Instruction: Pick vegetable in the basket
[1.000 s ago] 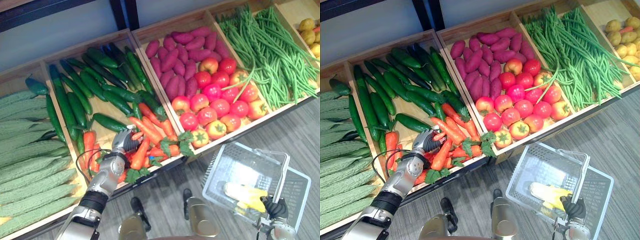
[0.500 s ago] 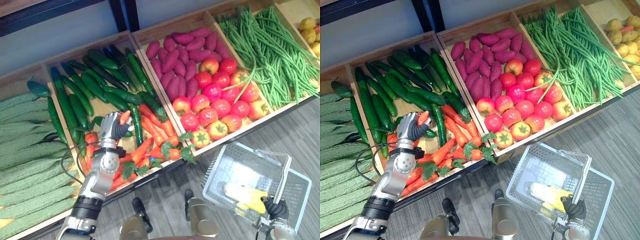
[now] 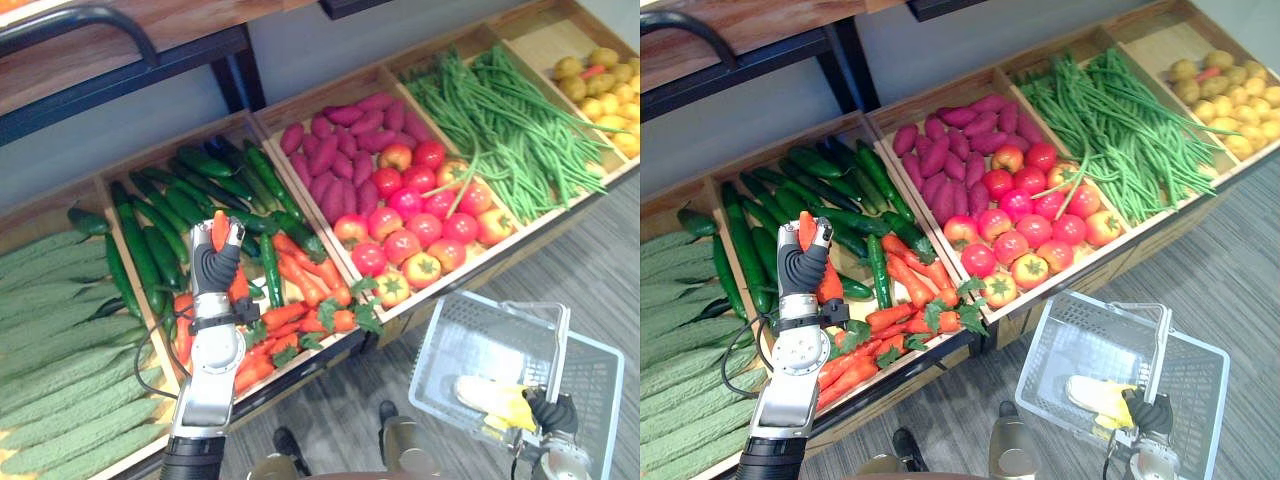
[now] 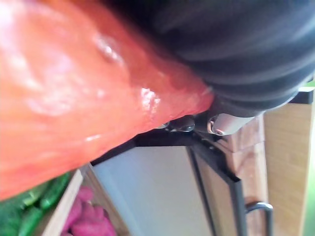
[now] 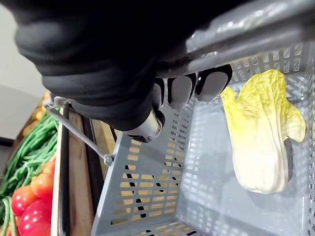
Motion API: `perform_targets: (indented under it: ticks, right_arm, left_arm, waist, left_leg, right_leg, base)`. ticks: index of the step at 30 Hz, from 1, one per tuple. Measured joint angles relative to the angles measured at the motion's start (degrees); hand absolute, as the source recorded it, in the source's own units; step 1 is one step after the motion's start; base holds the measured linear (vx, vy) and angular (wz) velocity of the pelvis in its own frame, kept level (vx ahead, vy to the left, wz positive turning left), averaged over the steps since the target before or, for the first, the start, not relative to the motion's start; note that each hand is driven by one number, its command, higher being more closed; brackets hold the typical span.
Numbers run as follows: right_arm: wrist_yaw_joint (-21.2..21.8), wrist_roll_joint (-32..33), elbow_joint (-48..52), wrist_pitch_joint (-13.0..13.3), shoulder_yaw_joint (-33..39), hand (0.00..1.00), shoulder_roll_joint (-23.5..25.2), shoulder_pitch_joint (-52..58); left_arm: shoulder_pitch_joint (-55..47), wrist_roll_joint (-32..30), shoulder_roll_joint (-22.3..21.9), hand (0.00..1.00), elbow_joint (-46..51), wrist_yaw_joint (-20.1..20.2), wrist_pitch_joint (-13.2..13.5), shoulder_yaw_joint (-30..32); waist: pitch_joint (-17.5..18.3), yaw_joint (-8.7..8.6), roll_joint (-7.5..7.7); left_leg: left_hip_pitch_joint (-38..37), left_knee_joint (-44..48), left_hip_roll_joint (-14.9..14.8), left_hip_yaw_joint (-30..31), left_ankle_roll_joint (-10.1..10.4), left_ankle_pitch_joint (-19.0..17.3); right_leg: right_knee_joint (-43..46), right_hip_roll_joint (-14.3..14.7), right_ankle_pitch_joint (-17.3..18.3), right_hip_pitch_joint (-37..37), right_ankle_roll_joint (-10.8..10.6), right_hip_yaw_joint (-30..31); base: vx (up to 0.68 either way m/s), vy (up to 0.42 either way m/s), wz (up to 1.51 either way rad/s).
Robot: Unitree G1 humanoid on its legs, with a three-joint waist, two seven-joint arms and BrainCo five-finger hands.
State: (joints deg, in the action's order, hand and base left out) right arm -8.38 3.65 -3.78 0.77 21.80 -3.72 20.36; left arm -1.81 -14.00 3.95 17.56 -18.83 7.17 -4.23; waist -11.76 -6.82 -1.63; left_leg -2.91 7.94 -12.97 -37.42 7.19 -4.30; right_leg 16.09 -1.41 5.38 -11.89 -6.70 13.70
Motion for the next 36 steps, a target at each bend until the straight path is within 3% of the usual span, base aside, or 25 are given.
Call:
perform_targets:
  ticks: [3,5,6,8,9,10,11,12,15,16,17,18,19,20,21,22,24,25,26,27,30,36]
  right_arm:
    - [-0.32,-0.35,6.49,-0.13,-0.34,1.00,0.98,1.74]
    - [-0.53,-0.41,10.19,-0.12,-1.12,1.00,1.07,1.73]
    - [-0.54,-0.53,11.30,-0.12,-1.89,1.00,1.19,1.28]
    - [-0.59,-1.17,12.28,0.02,-3.41,1.00,1.51,-0.02]
    - [-0.55,-1.62,11.62,0.04,-4.04,1.00,1.27,-1.80]
    - [-0.55,-1.87,10.91,0.07,-4.19,1.00,1.01,-3.13]
    - [-0.55,-2.13,9.13,0.35,-4.84,1.00,0.38,-6.39]
    - [-0.46,-2.16,7.15,0.38,-5.65,1.00,-0.01,-9.54]
    - [-0.18,-2.16,4.87,0.37,-7.36,1.00,-2.50,-13.09]
    - [-0.06,-2.14,4.84,0.39,-8.32,1.00,-2.95,-13.58]
    - [0.06,-2.13,4.84,0.41,-10.33,1.00,-4.07,-13.87]
    - [0.02,-2.12,4.84,0.42,-11.37,1.00,-4.70,-13.97]
    - [-0.02,-2.09,4.60,0.43,-13.70,1.00,-5.88,-14.70]
    - [-0.04,-2.09,4.44,0.43,-14.44,1.00,-6.19,-15.07]
    - [-0.01,-2.11,4.28,0.42,-15.89,1.00,-6.30,-15.62]
    - [-0.01,-2.12,4.14,0.43,-16.46,1.00,-6.30,-15.66]
    - [-0.01,-2.16,2.54,0.89,-17.44,1.00,-6.82,-16.21]
    - [-0.04,-2.22,1.95,0.93,-17.88,1.00,-7.20,-16.66]
    - [-0.08,-2.22,1.98,0.94,-18.04,1.00,-7.51,-16.88]
    - [-0.04,-2.27,0.81,0.92,-18.62,1.00,-7.13,-17.09]
    - [0.27,-2.22,0.49,0.90,-19.08,1.00,-6.45,-16.79]
    - [2.57,-1.99,-0.45,0.39,-22.08,1.00,-5.64,-15.85]
  left_arm:
    - [0.04,1.00,-0.74,1.00,0.47,0.63,0.56,-3.14]
    - [0.27,1.10,-1.67,1.00,0.51,1.45,0.62,-4.68]
    - [0.34,1.31,-1.95,1.00,0.51,1.51,0.63,-5.19]
    - [0.76,2.68,-2.17,1.00,0.49,1.52,0.74,-5.95]
    - [0.99,3.28,-2.33,1.00,0.22,1.45,0.99,-6.05]
    - [1.27,3.32,-2.56,1.00,-0.17,1.43,1.09,-5.80]
    - [2.24,3.98,-2.85,1.00,-0.75,1.22,1.13,-4.96]
    - [4.42,4.58,-2.83,1.00,-2.79,1.10,1.14,-4.39]
    - [9.08,5.27,-4.34,1.00,-8.17,1.48,1.09,-5.71]
    - [9.90,5.71,-4.24,1.00,-8.77,1.58,1.21,-6.52]
    - [10.52,6.51,-3.62,1.00,-9.72,1.93,2.01,-7.49]
    - [10.34,6.76,-3.33,1.00,-9.99,2.02,2.24,-7.83]
    - [10.35,6.96,-3.10,1.00,-10.57,2.11,2.27,-8.47]
    - [10.33,7.13,-2.90,1.00,-10.74,2.13,2.28,-8.87]
    - [10.17,7.22,-2.68,1.00,-12.03,2.13,2.29,-9.22]
    - [9.78,7.22,-2.69,1.00,-12.93,2.10,2.29,-9.23]
    - [8.89,7.22,-2.50,1.00,-13.71,1.43,2.27,-9.40]
    - [8.86,7.20,-2.77,1.00,-13.79,0.97,2.28,-9.48]
    - [8.97,7.22,-3.01,1.00,-13.80,0.94,2.30,-9.62]
    - [9.07,7.27,-3.20,1.00,-15.00,0.98,2.43,-10.02]
    - [9.60,7.37,-3.12,1.00,-16.78,1.09,2.36,-11.20]
    - [9.59,8.94,-2.20,1.00,-19.49,1.13,1.81,-12.48]
  waist:
    - [0.11,-0.28,0.05]
    - [0.31,-0.25,0.24]
    - [0.29,-0.23,0.52]
    - [0.53,-0.35,1.06]
    - [0.72,-0.37,1.02]
    - [1.00,-0.15,0.58]
    - [1.25,-0.13,-0.14]
    - [1.27,-0.31,-0.10]
    - [1.17,-1.73,-2.04]
    - [1.19,-1.82,-2.06]
    - [1.16,-1.72,-1.93]
    - [1.16,-1.68,-1.92]
    - [1.16,-1.55,-2.16]
    - [1.12,-1.54,-2.12]
    - [0.87,-1.05,-1.56]
    - [0.80,-0.01,-1.38]
    - [0.70,1.45,-1.09]
    - [1.09,1.96,-2.12]
    - [1.43,2.31,-3.46]
    - [1.70,2.72,-3.19]
    - [2.05,1.05,-2.29]
    - [2.19,1.11,-2.17]
  left_leg:
    - [0.06,6.19,-2.94,-6.06,0.43,-3.42]
    - [-0.88,9.40,-5.05,-11.86,0.71,-5.18]
    - [-2.07,9.70,-5.42,-14.28,0.78,-5.47]
    - [-5.60,10.30,-6.07,-18.99,0.98,-5.99]
    - [-7.36,10.01,-6.02,-19.69,0.35,-6.38]
    - [-7.84,9.68,-6.05,-20.06,-0.15,-6.66]
    - [-9.34,8.12,-5.68,-22.14,-0.13,-6.67]
    - [-10.99,7.23,-5.02,-24.71,0.06,-6.59]
    - [-15.21,7.25,-5.17,-27.09,0.58,-5.30]
    - [-15.84,10.81,-6.47,-26.55,-0.55,-4.36]
    - [-14.92,20.83,-10.19,-21.68,-5.81,-0.90]
    - [-13.63,24.86,-11.13,-17.51,-6.90,-0.10]
    - [-8.53,30.79,-10.02,-6.94,-3.99,-4.32]
    - [-5.52,32.65,-8.41,-1.65,-3.22,-6.72]
    - [0.07,31.86,-3.39,8.02,-4.53,-11.18]
    - [2.36,29.26,-0.20,12.22,-5.32,-12.73]
    - [6.15,21.64,4.89,20.40,-4.80,-12.81]
    - [8.00,12.70,6.34,23.74,-3.05,-8.57]
    - [8.85,8.23,5.89,24.91,-3.07,-3.44]
    - [7.92,7.49,6.09,23.93,-3.91,-2.58]
    - [3.60,0.04,8.25,22.54,-5.24,-1.27]
    - [-1.32,-6.02,9.95,19.82,-5.57,0.21]
  right_leg:
    - [-0.44,2.64,-1.65,-1.96,-0.15,5.50]
    - [-1.70,2.06,-2.15,-4.61,1.67,2.41]
    - [-1.82,0.25,-2.44,-5.12,2.68,-2.45]
    - [-0.17,-5.38,-4.32,-6.48,6.29,-19.10]
    - [1.33,-9.10,-4.98,-6.28,8.64,-30.50]
    - [2.25,-10.96,-4.64,-6.18,9.92,-36.59]
    - [5.07,-14.35,-4.29,-5.64,11.05,-47.80]
    - [7.83,-15.57,-3.68,-6.53,11.85,-53.53]
    - [8.83,-11.88,-1.52,-6.95,11.49,-48.48]
    - [8.73,-10.60,-1.14,-6.87,11.53,-46.41]
    - [6.62,-8.11,-0.91,-5.31,11.54,-43.03]
    - [4.70,-7.01,-0.82,-4.18,11.85,-41.70]
    - [1.08,-5.51,-1.19,-2.26,11.80,-39.39]
    - [-0.56,-4.80,-1.45,-1.31,12.17,-38.26]
    - [-3.31,-3.91,-2.62,1.22,13.07,-35.05]
    - [-4.13,-3.65,-2.77,2.62,13.12,-32.89]
    - [-5.53,-3.52,-3.96,4.53,11.15,-29.21]
    - [-6.25,-2.26,-5.09,4.80,9.42,-27.18]
    - [-6.34,-0.99,-5.29,4.84,8.85,-25.93]
    - [-7.08,-0.54,-5.72,5.51,7.33,-22.96]
    - [-10.70,-1.69,-7.02,6.63,5.92,-21.14]
    - [-15.76,-2.15,-8.46,9.95,5.14,-18.20]
  base:
    - [-0.03,0.013,-1.21]
    - [-0.04,0.032,-1.36]
    - [-0.03,0.058,-1.30]
    - [0.02,0.038,-1.47]
    - [0.06,-0.035,-1.39]
    - [0.10,-0.098,-1.69]
    - [0.10,-0.130,-1.72]
    - [0.10,-0.137,-1.59]
    - [0.12,-0.108,-1.22]
    - [0.23,-0.116,-1.44]
    - [0.19,-0.103,-1.30]
    - [0.21,-0.066,-1.43]
    - [0.11,0.015,-1.04]
    - [0.15,0.067,-1.27]
    - [0.17,0.088,-1.16]
    - [0.18,0.094,-1.20]
    - [0.17,0.140,-1.24]
    - [0.15,0.167,-1.28]
    - [0.14,0.123,-1.24]
    - [0.20,0.150,-0.81]
    - [0.16,0.153,-0.32]
    - [0.11,0.097,-0.21]
